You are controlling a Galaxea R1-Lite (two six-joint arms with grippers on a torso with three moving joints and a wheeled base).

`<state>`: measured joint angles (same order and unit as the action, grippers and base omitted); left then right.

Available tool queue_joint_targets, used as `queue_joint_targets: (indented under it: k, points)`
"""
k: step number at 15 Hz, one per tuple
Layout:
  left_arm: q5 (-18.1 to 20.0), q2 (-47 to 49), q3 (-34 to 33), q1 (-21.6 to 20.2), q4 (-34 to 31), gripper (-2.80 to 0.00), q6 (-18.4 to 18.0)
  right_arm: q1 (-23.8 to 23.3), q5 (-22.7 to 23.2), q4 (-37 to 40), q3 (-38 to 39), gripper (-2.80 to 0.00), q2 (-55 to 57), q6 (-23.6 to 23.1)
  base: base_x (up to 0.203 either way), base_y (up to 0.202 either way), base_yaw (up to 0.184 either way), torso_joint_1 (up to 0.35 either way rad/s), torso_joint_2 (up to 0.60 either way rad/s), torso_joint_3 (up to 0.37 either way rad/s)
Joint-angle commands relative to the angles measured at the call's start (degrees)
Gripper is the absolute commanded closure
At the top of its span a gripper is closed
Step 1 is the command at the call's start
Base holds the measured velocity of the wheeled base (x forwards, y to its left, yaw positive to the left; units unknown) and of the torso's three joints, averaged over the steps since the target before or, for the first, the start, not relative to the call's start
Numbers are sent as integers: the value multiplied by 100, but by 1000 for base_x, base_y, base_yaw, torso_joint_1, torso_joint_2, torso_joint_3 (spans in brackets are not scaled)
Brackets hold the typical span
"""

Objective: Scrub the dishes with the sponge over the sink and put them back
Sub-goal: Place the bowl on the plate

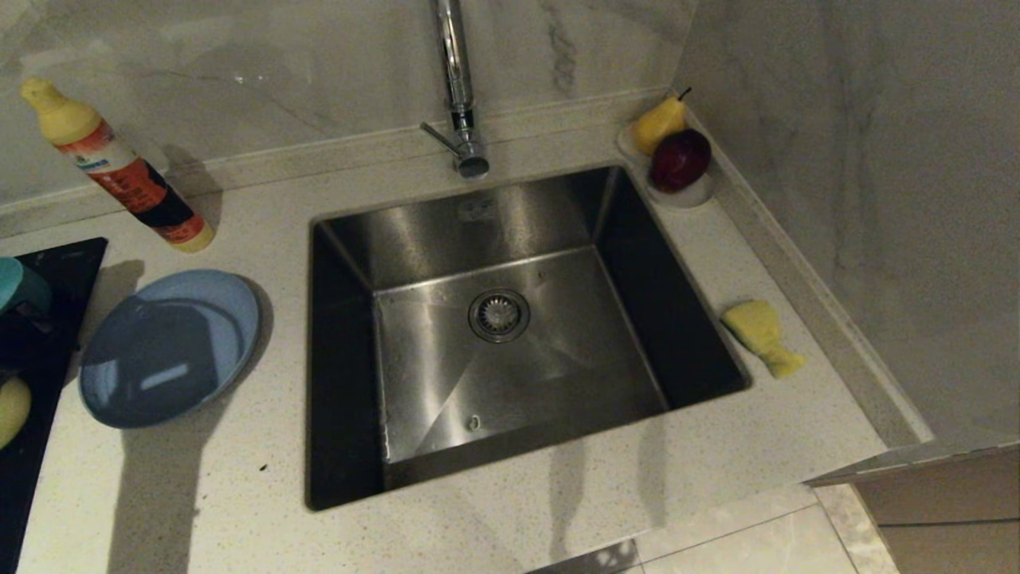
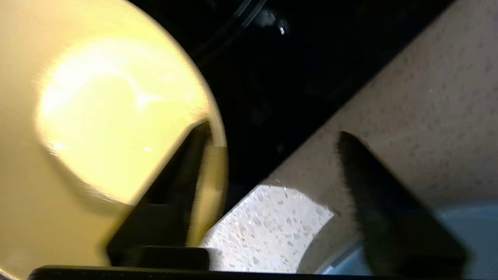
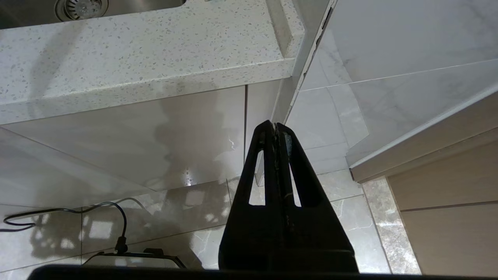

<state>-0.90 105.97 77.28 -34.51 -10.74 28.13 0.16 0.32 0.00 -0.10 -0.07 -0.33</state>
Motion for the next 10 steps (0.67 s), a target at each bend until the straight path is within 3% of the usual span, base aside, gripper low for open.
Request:
queue_joint_targets:
  k: [1,6,10]
  points:
    - [0,3,233,-117,-64,0,2,2,4,0,1,0,7,-2,0,0,0,0,0,0]
    - [60,-322,591,-258,-363,0,-26,2,4,0,1,0,-1,-2,0,0,0,0,0,0]
    - [516,-864,1052,-245,-1073,0,-20,2,4,0,1,0,7,-2,0,0,0,0,0,0]
